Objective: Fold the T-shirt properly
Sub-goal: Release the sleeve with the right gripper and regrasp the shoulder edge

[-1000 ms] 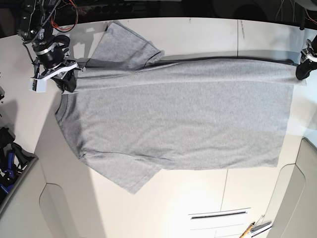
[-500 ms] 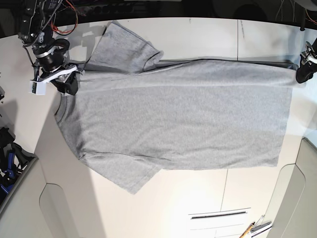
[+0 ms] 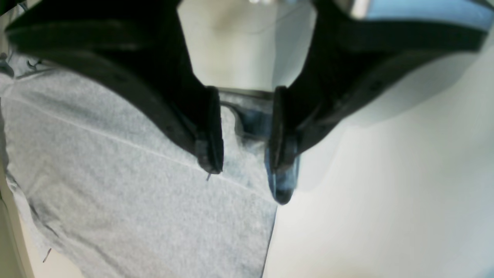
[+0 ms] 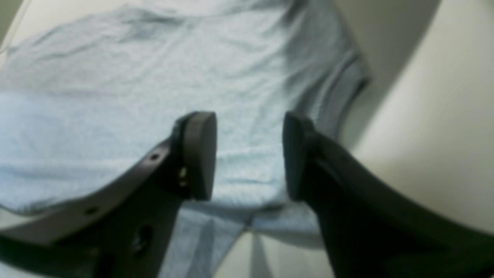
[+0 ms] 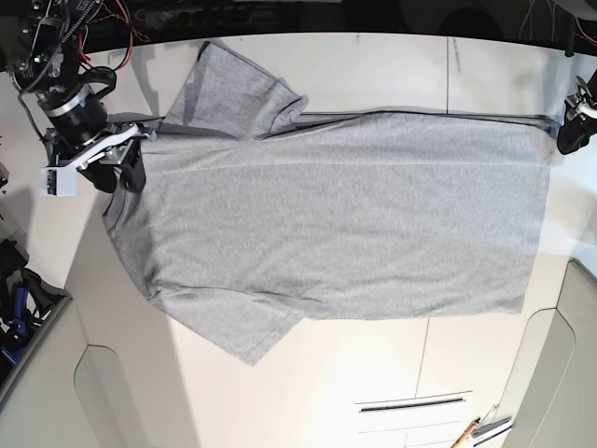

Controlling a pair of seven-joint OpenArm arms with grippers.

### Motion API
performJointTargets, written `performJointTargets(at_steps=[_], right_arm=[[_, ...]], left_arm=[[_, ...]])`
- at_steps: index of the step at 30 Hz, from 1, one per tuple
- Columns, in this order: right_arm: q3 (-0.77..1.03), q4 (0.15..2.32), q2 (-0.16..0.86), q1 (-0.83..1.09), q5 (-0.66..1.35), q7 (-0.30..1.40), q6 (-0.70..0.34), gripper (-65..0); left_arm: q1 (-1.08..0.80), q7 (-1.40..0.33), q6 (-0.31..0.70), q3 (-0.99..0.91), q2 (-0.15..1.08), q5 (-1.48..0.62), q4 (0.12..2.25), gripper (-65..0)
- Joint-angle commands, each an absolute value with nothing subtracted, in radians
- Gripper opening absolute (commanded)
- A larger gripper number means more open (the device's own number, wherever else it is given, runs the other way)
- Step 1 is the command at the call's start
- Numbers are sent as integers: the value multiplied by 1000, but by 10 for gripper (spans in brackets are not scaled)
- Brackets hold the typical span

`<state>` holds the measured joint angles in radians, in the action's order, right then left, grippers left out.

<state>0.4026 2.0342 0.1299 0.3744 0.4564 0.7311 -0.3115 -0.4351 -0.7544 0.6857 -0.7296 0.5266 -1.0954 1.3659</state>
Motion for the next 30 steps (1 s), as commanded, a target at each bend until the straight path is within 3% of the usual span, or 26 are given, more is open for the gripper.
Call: performJointTargets(at_steps=[1,6,12,20,28,30], right_arm=[[413,2080,135,400,455,722,-316,-370],[413,2133,131,539,465,764,-307,-370],[410,2052,105,663,589,768,-309,-370],[382,1848,102,677,746,772,-364,-370],[261,1839,102,677,748,786,-382,-371],[240,1839,102,676,739,785,-382,-404]], left_arm=[[-435,-733,693,-739,551,-1113,1379,-409],[-435,-734,693,-739,551,-1114,1379,-409],[-435,-738,698,-739,551,-1114,1379,-409],[-435,-738,698,-739,551,-1117,1379,-409],[-435,-738,698,-739,551,-1117,1379,-409],[-435,-738,698,-739,551,-1117,1379,-409]])
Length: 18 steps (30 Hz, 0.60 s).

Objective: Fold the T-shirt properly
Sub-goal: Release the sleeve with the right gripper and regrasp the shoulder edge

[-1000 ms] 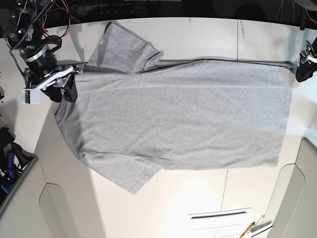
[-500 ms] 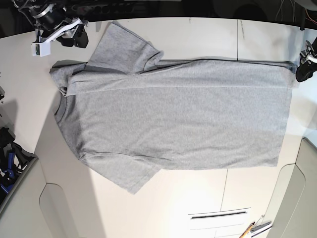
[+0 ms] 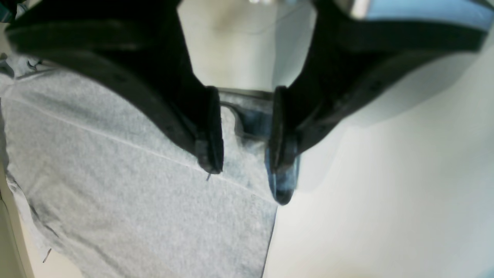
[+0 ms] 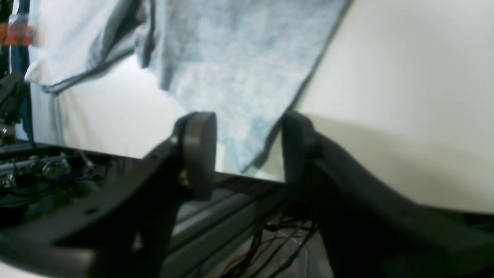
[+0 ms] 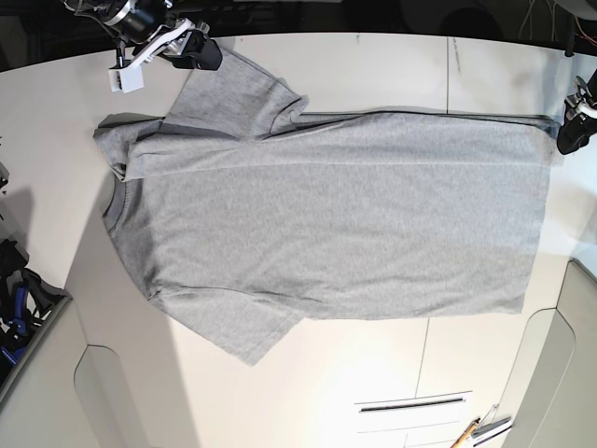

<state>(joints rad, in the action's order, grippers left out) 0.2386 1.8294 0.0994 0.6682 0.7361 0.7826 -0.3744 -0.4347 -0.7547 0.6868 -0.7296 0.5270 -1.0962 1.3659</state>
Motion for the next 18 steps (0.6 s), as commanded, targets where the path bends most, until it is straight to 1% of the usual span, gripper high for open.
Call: performJointTargets(at_steps=[1,5,8,12,16,18], right_arm=[[234,1839,102,676,737,785,-382,-445],[231,1839,102,675,737,782,-382,-650],[231,1839,101,659,738,783,-388,-650],[229,1839,102,617,753,783,-437,-650],[219,1840,97,543,787,782,-480,-650],[208,1840,94,491,786,782,-480,-650]], left_arm=[[-435,-738,698,-739,551,-1117,1379,-409],[-435,-738,698,-739,551,-1117,1379,-409],[-435,-737,698,-739,551,-1118,1379,-409],[-435,-738,698,-739,551,-1118,1379,-409],[-435,-738,698,-739,551,-1118,1379,-409],[-435,-738,698,-739,551,-1118,1379,-409]])
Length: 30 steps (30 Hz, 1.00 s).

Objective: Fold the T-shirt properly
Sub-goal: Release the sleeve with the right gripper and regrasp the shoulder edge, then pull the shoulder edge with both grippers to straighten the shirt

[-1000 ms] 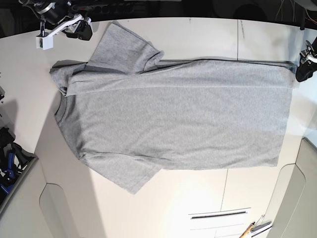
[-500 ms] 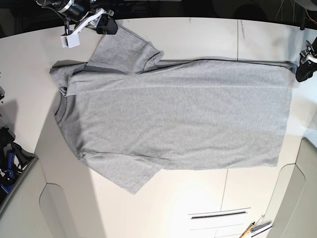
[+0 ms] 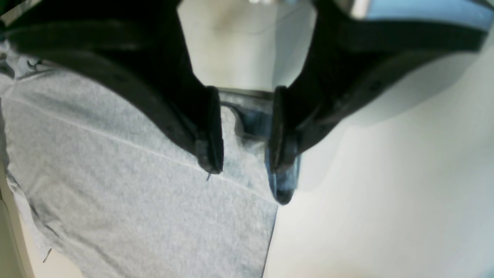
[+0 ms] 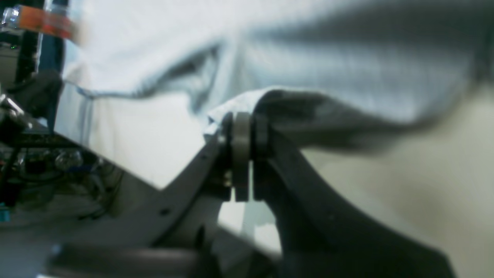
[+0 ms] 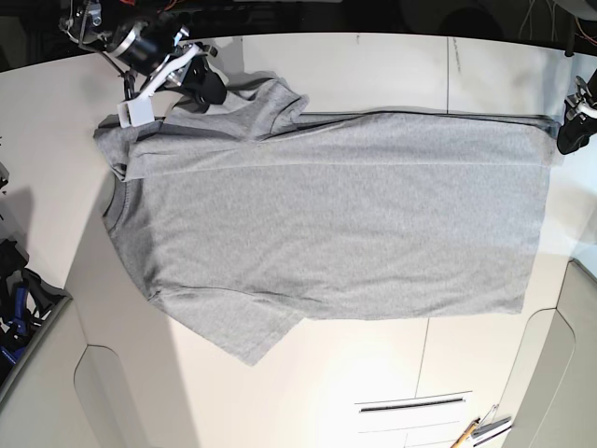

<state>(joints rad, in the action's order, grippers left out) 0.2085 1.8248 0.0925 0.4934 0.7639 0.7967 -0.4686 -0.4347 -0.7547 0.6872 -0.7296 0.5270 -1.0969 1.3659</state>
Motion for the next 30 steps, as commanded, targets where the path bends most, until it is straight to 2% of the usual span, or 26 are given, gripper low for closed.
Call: performJointTargets(at_steps=[1,12,18,26,27,30], right_arm=[[201,1840,94,462,785,781,-480,-650],[9,1839,94,138,535,707,-478,-650],[-46,1838,93,66,419,644,-467,-650],[-46,1836,94,19,373,574,-467,-650],[-46,1836,93,17,374,574,-467,-613],[-46,1836,94,18,374,575,-467,-395]], left_arm=[[-435,-738,698,-739,551,-1118,1379,-409],[-435,-741,698,-739,551,-1125,1379,-409],[-435,-741,698,-739,551,-1125,1379,-409],[-435,-741,698,-739,551,-1126,1379,-409],[-435,-741,698,-739,551,-1125,1379,-409],[-435,-741,698,-739,551,-1125,1379,-409]])
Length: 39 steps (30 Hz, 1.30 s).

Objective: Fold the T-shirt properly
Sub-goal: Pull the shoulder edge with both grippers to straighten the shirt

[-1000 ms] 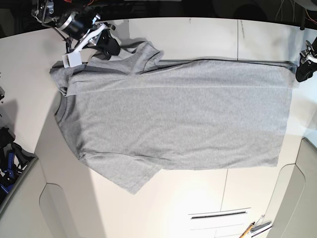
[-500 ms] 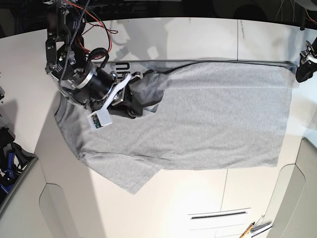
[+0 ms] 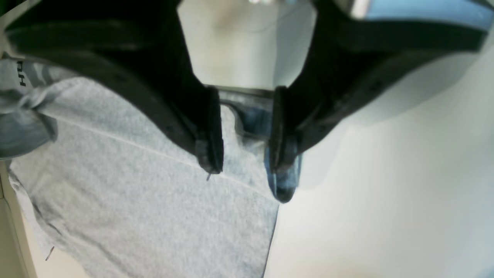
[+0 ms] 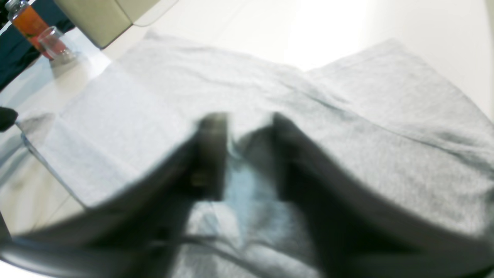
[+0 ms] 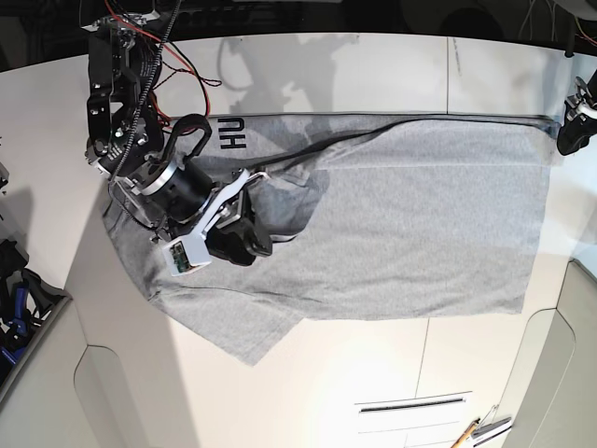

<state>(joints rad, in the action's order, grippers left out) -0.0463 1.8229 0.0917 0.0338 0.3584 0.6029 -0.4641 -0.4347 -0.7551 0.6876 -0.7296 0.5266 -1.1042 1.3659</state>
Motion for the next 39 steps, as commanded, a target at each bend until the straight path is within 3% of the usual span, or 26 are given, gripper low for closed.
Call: performJointTargets(at_steps=[1,3,10,12,14,15,19,27,32,39], right_arm=[[-46,1836,93,18,374,575,-467,-345],[-46,1836,94,17,374,575,-467,-307],[-45,1836,94,17,335,619,-467,-326],[-38,1837,94,18,318,675,-467,-439],[-19,1837,94,18,318,725,-467,-613],[-4,1837,94,19,322,743,-468,-650],[87,1837,94,31,353,753,-468,-650],[262,1836,94,31,366,799,-467,-650],[346,1836,96,50,332,801,-462,-650],[374,1836,99,156,293,771,-422,-650]], left_arm=[[-435,-741,698,-739,551,-1125,1379,-409],[-435,-741,698,-739,551,-1125,1379,-409],[-435,-739,698,-739,551,-1126,1379,-409],[-435,-738,698,-739,551,-1126,1385,-415],[-435,-742,698,-739,551,-1124,1406,-477],[-435,-744,698,-739,551,-1124,1421,-510],[-435,-744,698,-739,551,-1090,1507,-599],[-435,-696,698,-738,551,-863,1613,-602],[-435,-633,698,-665,551,-715,1612,-650],[-435,-535,514,-469,551,-493,1610,-650]])
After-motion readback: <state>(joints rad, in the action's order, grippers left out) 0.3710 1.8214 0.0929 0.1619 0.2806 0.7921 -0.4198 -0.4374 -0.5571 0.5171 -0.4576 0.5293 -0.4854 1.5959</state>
